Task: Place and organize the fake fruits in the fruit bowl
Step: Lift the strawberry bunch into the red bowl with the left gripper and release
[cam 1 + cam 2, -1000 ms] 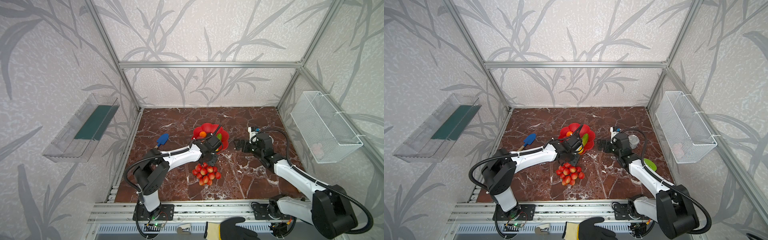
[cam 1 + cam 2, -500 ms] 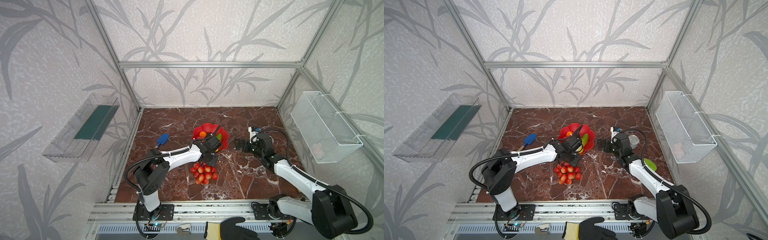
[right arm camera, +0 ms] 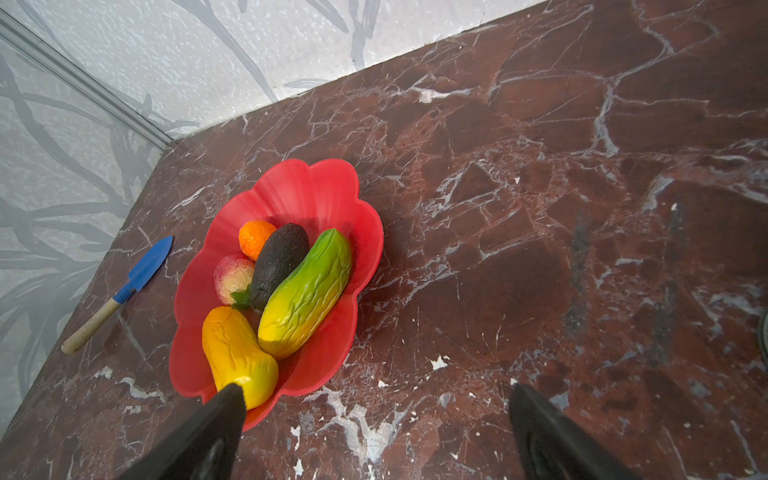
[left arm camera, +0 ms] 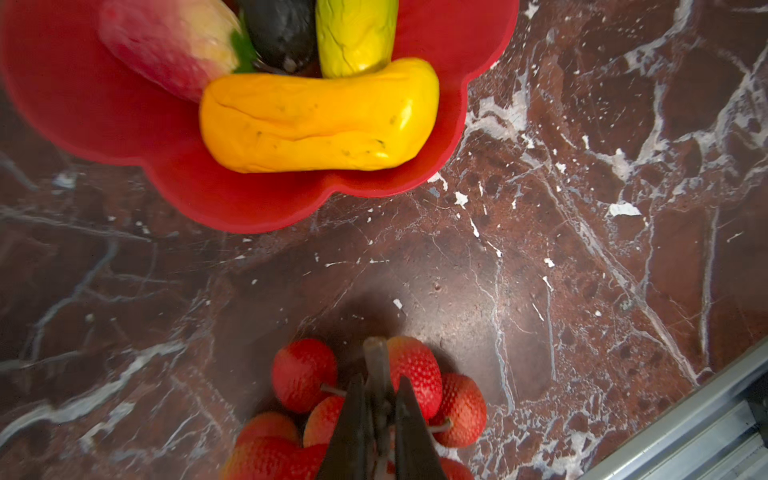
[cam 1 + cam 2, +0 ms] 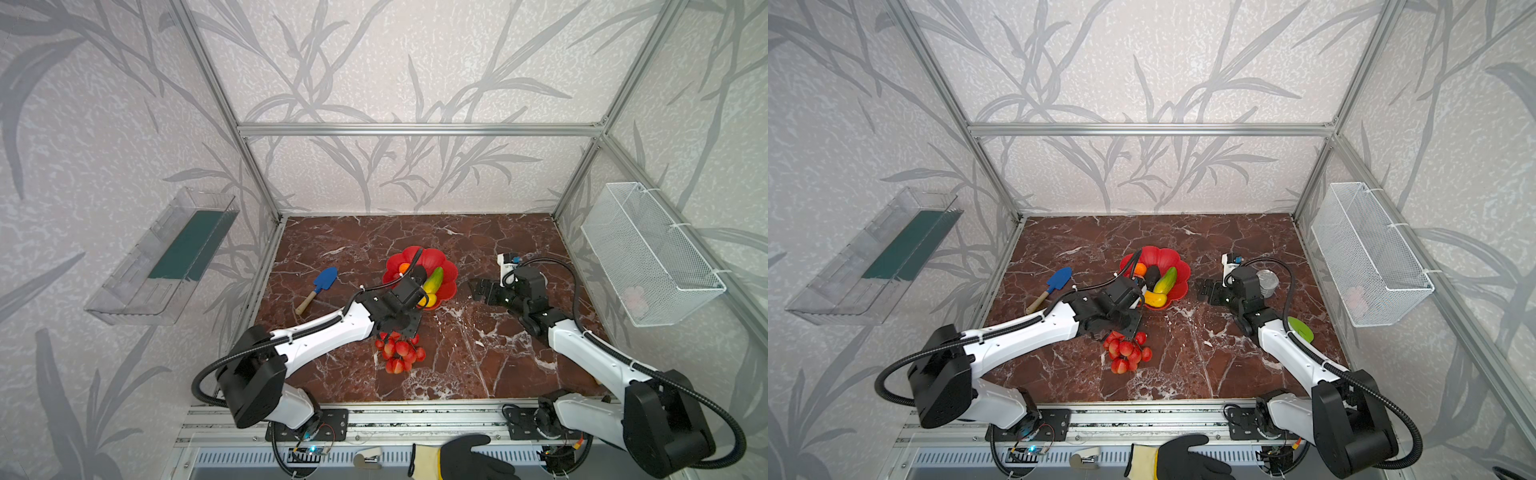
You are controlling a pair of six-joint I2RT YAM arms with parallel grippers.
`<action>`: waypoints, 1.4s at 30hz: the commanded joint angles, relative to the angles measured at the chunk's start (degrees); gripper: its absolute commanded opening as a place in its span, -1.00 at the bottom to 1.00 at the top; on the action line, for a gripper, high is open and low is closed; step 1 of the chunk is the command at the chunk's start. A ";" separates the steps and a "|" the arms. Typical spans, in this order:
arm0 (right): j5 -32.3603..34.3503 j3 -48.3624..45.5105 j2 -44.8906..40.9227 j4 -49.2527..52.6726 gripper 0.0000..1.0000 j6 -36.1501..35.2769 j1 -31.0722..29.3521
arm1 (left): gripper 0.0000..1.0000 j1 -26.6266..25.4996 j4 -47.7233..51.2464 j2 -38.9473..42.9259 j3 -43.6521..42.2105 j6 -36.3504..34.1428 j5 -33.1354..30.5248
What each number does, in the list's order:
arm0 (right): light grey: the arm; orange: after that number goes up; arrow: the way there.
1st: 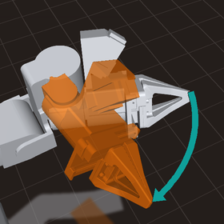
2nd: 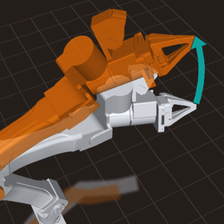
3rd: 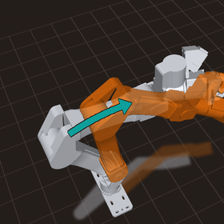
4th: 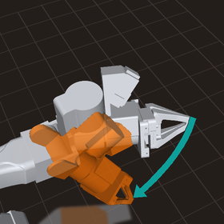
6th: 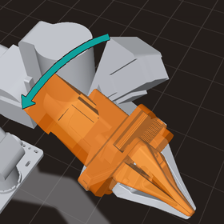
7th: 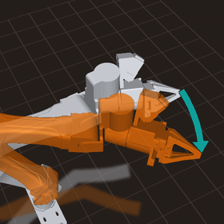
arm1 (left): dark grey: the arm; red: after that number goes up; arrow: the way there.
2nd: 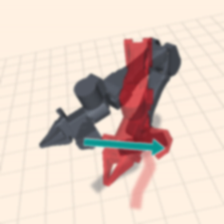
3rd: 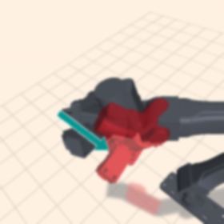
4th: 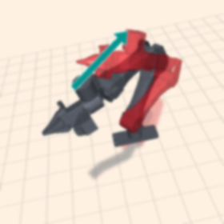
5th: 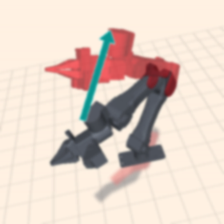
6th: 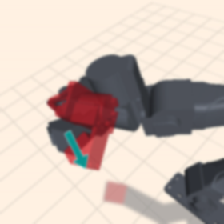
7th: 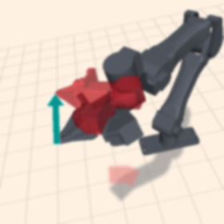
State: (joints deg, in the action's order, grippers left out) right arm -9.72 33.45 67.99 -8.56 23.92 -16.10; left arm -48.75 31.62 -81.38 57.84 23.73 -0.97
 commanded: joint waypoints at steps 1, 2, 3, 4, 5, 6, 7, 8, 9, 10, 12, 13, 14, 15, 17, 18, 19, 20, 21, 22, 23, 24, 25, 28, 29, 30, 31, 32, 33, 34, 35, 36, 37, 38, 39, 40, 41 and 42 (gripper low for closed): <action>-0.07 -0.23 -1.73 -0.96 0.98 -0.92 0.54 | -1.00 1.06 1.23 7.60 -1.39 -1.66 -4.93; -0.04 -0.23 -2.10 -0.89 0.98 -1.00 0.71 | -1.00 1.73 1.62 9.74 -1.27 -2.56 -5.03; -0.13 -0.16 -2.40 -0.85 0.98 -1.01 0.88 | -1.00 2.33 2.09 11.64 -0.73 -3.10 -4.93; -0.13 -0.17 -2.65 -0.77 0.98 -1.00 0.96 | -1.00 2.88 2.66 13.07 -0.19 -3.60 -4.68; -0.22 -0.23 -2.84 -0.74 0.98 -0.91 0.98 | -1.00 3.32 3.07 14.40 0.63 -4.21 -4.40; -0.35 -0.36 -2.95 -0.68 0.98 -0.85 0.98 | -1.00 3.66 3.27 15.51 1.45 -4.75 -4.32; -0.32 -0.48 -3.01 -0.75 0.98 -0.73 1.06 | -1.00 3.96 3.65 16.21 2.31 -5.14 -4.25; -0.33 -0.67 -3.03 -0.78 0.98 -0.58 1.07 | -1.00 4.33 3.81 16.66 3.26 -5.63 -4.06; -0.27 -0.81 -3.12 -0.78 0.98 -0.52 1.07 | -1.00 4.59 3.80 16.79 4.20 -6.30 -3.60; -0.15 -0.90 -3.25 -0.72 0.98 -0.52 1.07 | -1.00 4.75 3.50 16.67 4.98 -7.05 -3.15; -0.04 -1.10 -3.54 -0.58 0.98 -0.37 1.07 | -1.00 5.35 2.07 15.39 6.79 -9.46 -2.35; -0.04 -1.11 -3.71 -0.51 0.98 -0.40 1.07 | -1.00 5.84 1.50 14.36 7.67 -10.46 -2.15; -0.12 -0.98 -3.90 -0.37 0.98 -0.50 1.15 | -1.00 6.60 0.98 12.96 8.87 -11.56 -1.68; -0.05 -0.78 -4.23 0.01 0.98 -0.60 1.16 | -1.00 7.60 0.38 11.32 10.12 -12.72 -0.73; 0.26 -0.41 -5.06 1.14 0.98 -0.96 1.29 | -1.00 9.47 -1.44 8.09 12.29 -14.25 1.14; 0.35 -0.32 -5.62 1.56 0.98 -1.06 1.33 | -1.00 10.57 -1.98 5.92 13.85 -14.87 2.41; 0.40 -0.24 -6.16 1.93 0.98 -1.09 1.42 | -1.00 11.25 -2.44 4.00 15.22 -15.57 3.38; 0.40 -0.17 -6.66 2.44 0.98 -1.23 1.59 | -1.00 11.55 -2.48 1.64 16.93 -16.54 3.74; 0.28 -0.10 -7.25 2.84 0.98 -1.11 1.76 | -1.00 11.71 -2.23 -1.00 18.88 -17.50 3.70; 0.10 0.03 -7.70 3.16 0.98 -1.08 1.85 | -1.00 11.89 -2.17 -3.07 20.40 -18.25 4.00; 0.04 0.11 -8.14 3.45 0.98 -1.00 2.02 | -1.00 12.06 -2.26 -5.74 22.07 -18.86 4.39; 0.05 0.08 -8.51 3.63 0.98 -0.88 2.04 | -1.00 12.23 -2.11 -8.39 23.77 -18.98 4.50; -0.03 0.03 -8.72 3.65 0.98 -0.79 2.12 | -1.00 12.36 -2.26 -10.48 25.11 -19.13 4.84; -0.58 0.42 -8.84 3.89 0.98 -0.28 2.53 | -1.00 12.70 -2.56 -17.63 29.56 -19.57 4.04; -1.08 0.77 -8.75 4.06 0.98 -0.08 2.78 | -1.00 12.79 -2.70 -19.85 31.07 -19.99 3.78; -1.46 1.15 -8.66 4.22 0.98 -0.10 2.91 | -1.00 12.86 -2.34 -22.11 32.91 -20.25 3.37; -1.73 1.47 -8.57 4.42 0.98 -0.23 3.02 | -1.00 12.89 -1.86 -23.85 34.42 -20.36 3.18; -1.92 1.81 -8.53 4.62 0.98 -0.35 3.00 | -1.00 12.93 -1.38 -25.83 36.07 -20.40 3.02; -1.94 1.92 -8.40 4.69 0.98 -0.47 3.09 | -1.00 12.96 -1.29 -27.33 37.42 -20.40 2.64; -1.94 1.96 -8.40 4.70 0.98 -0.69 3.10 | -1.00 13.06 -1.46 -28.46 38.21 -20.39 2.47; -1.87 1.89 -8.23 4.62 0.98 -0.70 3.18 | -1.00 13.05 -1.62 -29.61 39.20 -20.35 2.36; -1.80 1.82 -8.06 4.51 0.98 -0.64 3.26 | -1.00 13.00 -1.79 -30.56 40.14 -20.30 2.46; -1.76 1.79 -7.81 4.44 0.98 -0.58 3.31 | -1.00 13.02 -1.94 -31.25 40.73 -20.21 2.92; -1.83 1.63 -7.57 4.37 0.98 -0.56 3.35 | -0.82 13.02 -2.01 -31.95 41.40 -20.05 3.44; -1.80 1.53 -7.31 4.34 0.98 -0.50 3.44 | -0.61 13.09 -1.99 -32.54 41.91 -19.88 4.03; -1.80 1.47 -7.19 4.34 0.98 -0.56 3.48 | -0.43 13.08 -2.00 -32.88 42.16 -19.79 4.35; -1.82 1.44 -7.02 4.34 0.98 -0.73 3.57 | -0.16 13.06 -2.08 -32.91 42.30 -19.84 4.65; -1.72 1.48 -6.86 4.55 0.98 -0.96 3.62 | 0.09 13.13 -2.40 -32.43 42.14 -19.53 4.64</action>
State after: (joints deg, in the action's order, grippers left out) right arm -11.03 33.61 60.66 -4.40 23.73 -12.86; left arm -35.92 29.08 -113.97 98.15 4.67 2.96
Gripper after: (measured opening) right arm 0.990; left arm 0.451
